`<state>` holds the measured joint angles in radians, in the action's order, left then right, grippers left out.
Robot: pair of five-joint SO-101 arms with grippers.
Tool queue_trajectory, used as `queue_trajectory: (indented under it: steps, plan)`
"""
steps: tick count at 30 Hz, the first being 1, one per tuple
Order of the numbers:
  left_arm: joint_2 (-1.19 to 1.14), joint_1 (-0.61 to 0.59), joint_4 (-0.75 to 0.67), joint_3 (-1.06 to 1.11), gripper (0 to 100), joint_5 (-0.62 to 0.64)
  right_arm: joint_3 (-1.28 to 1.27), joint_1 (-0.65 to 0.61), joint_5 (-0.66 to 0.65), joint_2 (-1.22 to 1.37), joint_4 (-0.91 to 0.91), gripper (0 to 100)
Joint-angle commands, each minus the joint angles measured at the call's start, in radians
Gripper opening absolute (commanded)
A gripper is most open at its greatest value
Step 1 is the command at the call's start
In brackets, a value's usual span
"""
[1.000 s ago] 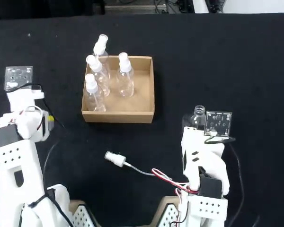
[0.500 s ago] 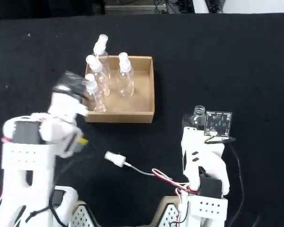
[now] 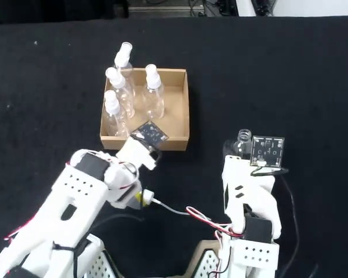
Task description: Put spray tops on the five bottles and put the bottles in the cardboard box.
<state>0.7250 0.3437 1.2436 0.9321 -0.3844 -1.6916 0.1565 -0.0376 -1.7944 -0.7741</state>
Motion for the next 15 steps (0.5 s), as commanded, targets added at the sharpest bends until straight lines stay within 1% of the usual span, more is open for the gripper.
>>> queue_trajectory:
  steps: [1,5,9,15]
  plan:
    - [-0.038,0.048,-0.094,-0.008,31,0.114,0.005,0.017,-0.002,-0.064,-0.006,1.1]
    - [-0.071,0.045,-0.206,0.039,31,0.212,0.005,0.017,-0.002,-0.064,-0.006,1.1]
    - [-0.117,0.041,-0.301,0.11,31,0.216,0.005,0.017,-0.002,-0.064,-0.006,1.1]
    - [-0.166,0.035,-0.4,0.162,31,0.222,0.005,0.015,-0.002,-0.064,-0.006,1.1]
